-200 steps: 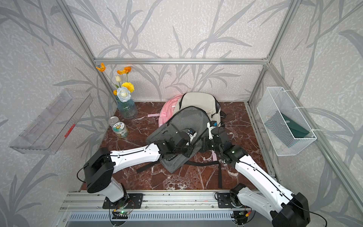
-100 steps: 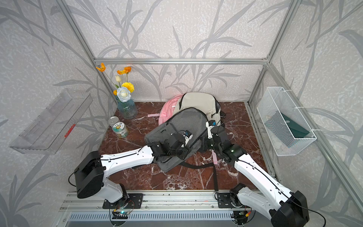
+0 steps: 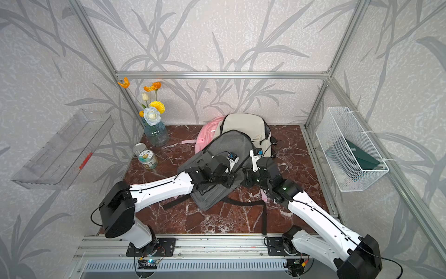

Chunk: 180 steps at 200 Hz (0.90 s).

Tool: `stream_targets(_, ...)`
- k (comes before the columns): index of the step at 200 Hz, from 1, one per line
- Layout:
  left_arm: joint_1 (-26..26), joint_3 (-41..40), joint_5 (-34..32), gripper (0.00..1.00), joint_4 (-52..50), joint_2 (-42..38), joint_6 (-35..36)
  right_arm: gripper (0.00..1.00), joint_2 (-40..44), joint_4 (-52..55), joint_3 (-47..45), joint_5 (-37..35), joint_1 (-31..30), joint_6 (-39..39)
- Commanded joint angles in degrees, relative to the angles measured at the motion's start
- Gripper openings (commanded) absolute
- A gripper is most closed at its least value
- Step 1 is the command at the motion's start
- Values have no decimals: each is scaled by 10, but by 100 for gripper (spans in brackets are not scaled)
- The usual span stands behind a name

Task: Zip up the backpack
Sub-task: Zip the zipper on the backpack.

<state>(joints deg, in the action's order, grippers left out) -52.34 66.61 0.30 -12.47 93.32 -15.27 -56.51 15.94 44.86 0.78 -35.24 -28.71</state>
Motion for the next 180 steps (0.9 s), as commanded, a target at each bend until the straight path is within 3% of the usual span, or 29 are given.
stream_targets(1, 13, -4, -7, 16, -26, -9, 18, 0, 28, 13, -1, -53, 8, -9)
stream_targets(34, 12, -39, 10, 7, -55, -31, 34, 0, 24, 31, 10, -48, 56, -14)
stream_targets(90, 15, -99, -50, 6, -66, -93, 15, 0, 4, 16, 19, -9, 86, -12)
stream_targets(154, 69, -55, -19, 25, -46, -72, 21, 0, 2, 5, 3, -4, 41, -31)
stream_targets(180, 69, -17, 19, 42, -78, -50, 50, 0, 1, -9, -3, 5, 38, -44)
